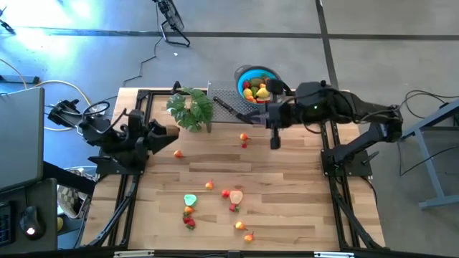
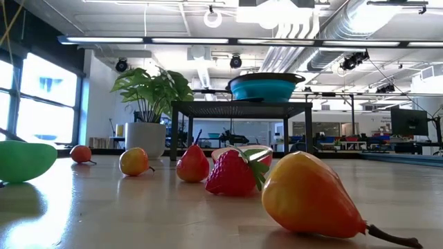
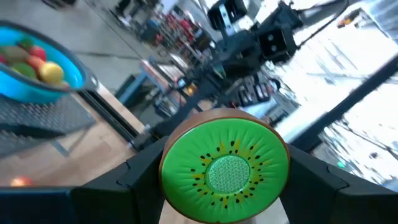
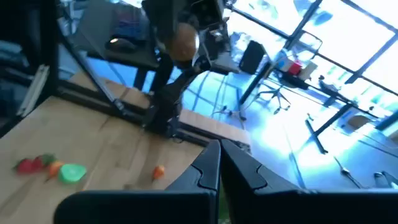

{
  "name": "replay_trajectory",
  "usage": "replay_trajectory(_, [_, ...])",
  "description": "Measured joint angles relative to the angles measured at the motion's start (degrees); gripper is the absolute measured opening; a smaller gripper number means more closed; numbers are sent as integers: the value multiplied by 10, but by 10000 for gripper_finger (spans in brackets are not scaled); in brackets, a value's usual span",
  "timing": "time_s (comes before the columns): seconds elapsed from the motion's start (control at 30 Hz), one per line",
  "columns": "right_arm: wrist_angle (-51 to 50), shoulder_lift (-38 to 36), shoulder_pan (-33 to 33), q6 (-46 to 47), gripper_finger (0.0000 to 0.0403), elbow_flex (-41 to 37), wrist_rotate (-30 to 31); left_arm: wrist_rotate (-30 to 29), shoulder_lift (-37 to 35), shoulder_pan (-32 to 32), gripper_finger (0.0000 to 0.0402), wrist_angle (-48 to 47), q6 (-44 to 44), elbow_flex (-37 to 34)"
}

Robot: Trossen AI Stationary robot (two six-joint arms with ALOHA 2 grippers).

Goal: Pick & Place Fruit
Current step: Put the brown kiwi in the blue bowl on the shelf

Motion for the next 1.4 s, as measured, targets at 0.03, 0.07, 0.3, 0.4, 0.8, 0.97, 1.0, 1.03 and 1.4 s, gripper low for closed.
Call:
replay_trajectory(0.03, [4,0,-6,1,5,0,-4,7,-2,12,241,0,3,0])
replay_trajectory(0.07, [5,0,-13,2,5,0,-6,21,-5,24,241,0,8,0])
replay_trajectory(0.3, [47,14,-56,4,3,0,-91,166,1,139,241,-1,15,0])
replay_trajectory(0.4, [75,29,-61,4,3,0,-110,230,12,197,241,0,12,0])
replay_trajectory(0.8, [90,40,-68,-48,5,0,-74,429,89,361,241,114,-7,0])
replay_trajectory(0.97, [93,42,-68,-81,17,0,-72,470,112,392,241,142,-19,0])
replay_trajectory(1.0, [91,43,-68,-85,27,0,-76,473,115,393,241,145,-19,0])
replay_trajectory(1.03, [89,44,-68,-86,39,0,-76,474,118,393,241,146,-19,0])
replay_trajectory(1.4, [124,93,-63,-87,266,0,-70,476,128,392,241,168,-19,0])
